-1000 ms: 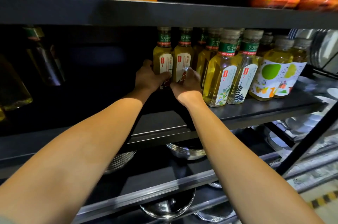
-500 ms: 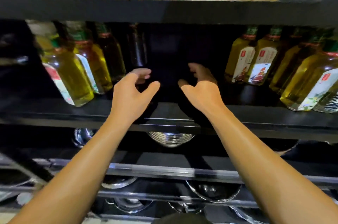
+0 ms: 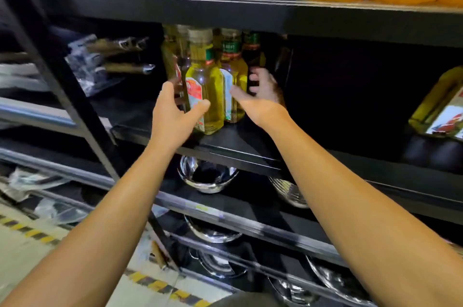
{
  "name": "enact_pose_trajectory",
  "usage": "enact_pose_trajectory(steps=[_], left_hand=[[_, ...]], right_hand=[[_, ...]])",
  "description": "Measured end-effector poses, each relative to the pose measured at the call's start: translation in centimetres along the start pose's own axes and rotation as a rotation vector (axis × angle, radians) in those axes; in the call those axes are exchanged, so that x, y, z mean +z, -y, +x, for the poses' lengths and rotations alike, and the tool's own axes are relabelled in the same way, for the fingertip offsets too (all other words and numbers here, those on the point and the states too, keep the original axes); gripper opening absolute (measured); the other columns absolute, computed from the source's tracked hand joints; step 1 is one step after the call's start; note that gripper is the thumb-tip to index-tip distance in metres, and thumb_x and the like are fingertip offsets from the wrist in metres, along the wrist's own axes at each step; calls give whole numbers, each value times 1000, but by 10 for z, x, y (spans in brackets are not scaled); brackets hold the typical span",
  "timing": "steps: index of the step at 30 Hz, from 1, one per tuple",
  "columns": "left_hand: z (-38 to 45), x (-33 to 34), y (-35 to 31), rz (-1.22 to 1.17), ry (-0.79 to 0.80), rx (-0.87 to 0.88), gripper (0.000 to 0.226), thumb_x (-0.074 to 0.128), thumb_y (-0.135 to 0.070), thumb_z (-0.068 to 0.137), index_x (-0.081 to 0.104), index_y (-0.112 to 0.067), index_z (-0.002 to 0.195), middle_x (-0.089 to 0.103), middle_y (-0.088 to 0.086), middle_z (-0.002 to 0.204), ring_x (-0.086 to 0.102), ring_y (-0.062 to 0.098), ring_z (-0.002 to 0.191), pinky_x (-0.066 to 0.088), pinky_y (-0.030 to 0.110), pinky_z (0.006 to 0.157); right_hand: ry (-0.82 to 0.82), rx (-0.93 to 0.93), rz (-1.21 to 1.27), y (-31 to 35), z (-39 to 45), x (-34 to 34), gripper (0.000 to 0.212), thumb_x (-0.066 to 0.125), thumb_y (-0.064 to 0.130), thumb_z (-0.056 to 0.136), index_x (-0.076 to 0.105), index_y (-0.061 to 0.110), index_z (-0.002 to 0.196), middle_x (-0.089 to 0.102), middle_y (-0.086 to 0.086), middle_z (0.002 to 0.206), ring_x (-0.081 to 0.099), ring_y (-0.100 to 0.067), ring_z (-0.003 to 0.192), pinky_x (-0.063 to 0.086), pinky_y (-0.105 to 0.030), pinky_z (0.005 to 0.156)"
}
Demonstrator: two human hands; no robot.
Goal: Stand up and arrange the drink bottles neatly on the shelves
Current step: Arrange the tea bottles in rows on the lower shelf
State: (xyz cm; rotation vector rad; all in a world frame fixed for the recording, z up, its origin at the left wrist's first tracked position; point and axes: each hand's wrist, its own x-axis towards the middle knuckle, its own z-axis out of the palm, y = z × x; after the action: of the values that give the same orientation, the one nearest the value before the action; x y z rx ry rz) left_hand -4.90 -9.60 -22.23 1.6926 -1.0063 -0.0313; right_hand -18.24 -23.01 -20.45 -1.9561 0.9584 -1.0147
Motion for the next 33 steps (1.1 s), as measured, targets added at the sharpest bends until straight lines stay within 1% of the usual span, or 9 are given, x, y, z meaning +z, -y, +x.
enact_pose_trajectory(steps=[4, 11, 13, 17, 20, 22, 27, 29, 33], left_hand=[[13, 3, 9, -42, 60, -3, 79, 76, -45, 74, 42, -25, 143, 46, -5, 137, 49, 11, 126, 44, 35, 106], [10, 15, 7, -5, 0, -2, 71, 74, -41, 79, 45, -19, 141, 51, -1, 127, 53, 13, 117, 49, 37, 98], [8, 15, 6, -26, -18, -25, 68, 73, -42, 78, 46, -21, 138, 56, -6, 124, 55, 10, 115, 51, 34, 95], [3, 15, 1, -64, -24, -58, 56, 76, -31, 82, 49, -18, 129, 60, -21, 99, 57, -17, 88, 43, 2, 76], [-4, 23, -5, -63, 23, -37, 48, 76, -27, 82, 50, -23, 122, 63, -21, 99, 63, -5, 82, 50, 11, 73], [-10, 31, -8, -68, 63, -22, 46, 76, -26, 82, 50, -26, 119, 65, -17, 105, 62, -4, 87, 50, 12, 75], [-6, 46, -18, -71, 179, -15, 71, 74, -27, 85, 38, -22, 146, 58, -16, 117, 53, -2, 105, 33, -5, 78], [-4, 52, -21, -69, 214, -17, 76, 76, -28, 83, 35, -23, 147, 59, -16, 116, 56, -2, 106, 36, -1, 83], [-15, 75, -36, -88, 274, -8, 81, 80, -40, 74, 36, -32, 141, 63, -10, 124, 60, 12, 114, 49, 35, 100]], right_hand=[[-45, 73, -46, 2, 22, 24, 69, 73, 41, 83, 42, 6, 135, 46, -12, 135, 52, -30, 119, 45, -44, 98], [-98, 212, 108, 8, 25, 40, 79, 70, 27, 89, 26, 6, 151, 42, -16, 148, 43, -31, 135, 35, -41, 110], [-115, 181, 73, 7, 15, 25, 71, 72, 30, 87, 37, 15, 146, 52, -10, 140, 53, -27, 126, 43, -39, 105], [-99, 120, 40, -1, -23, -20, 53, 69, 30, 88, 45, 31, 135, 62, 14, 108, 61, -6, 97, 50, -26, 83], [-83, 90, 119, -4, -47, -39, 54, 70, 23, 88, 46, 32, 136, 58, 27, 97, 56, 16, 85, 46, -6, 71], [-76, 80, 122, -7, -50, -43, 56, 69, 24, 89, 44, 32, 138, 57, 28, 97, 55, 18, 86, 45, -1, 68], [-46, 84, 138, -12, -49, -57, 57, 62, 22, 94, 38, 34, 144, 56, 19, 114, 58, 1, 103, 48, -16, 81], [-26, 92, 114, -13, -52, -65, 58, 60, 24, 96, 34, 35, 146, 54, 19, 115, 56, 0, 100, 47, -13, 76], [-62, 88, 54, -24, -64, -96, 57, 57, 20, 97, 33, 35, 146, 54, 13, 123, 50, 0, 104, 41, 0, 70]])
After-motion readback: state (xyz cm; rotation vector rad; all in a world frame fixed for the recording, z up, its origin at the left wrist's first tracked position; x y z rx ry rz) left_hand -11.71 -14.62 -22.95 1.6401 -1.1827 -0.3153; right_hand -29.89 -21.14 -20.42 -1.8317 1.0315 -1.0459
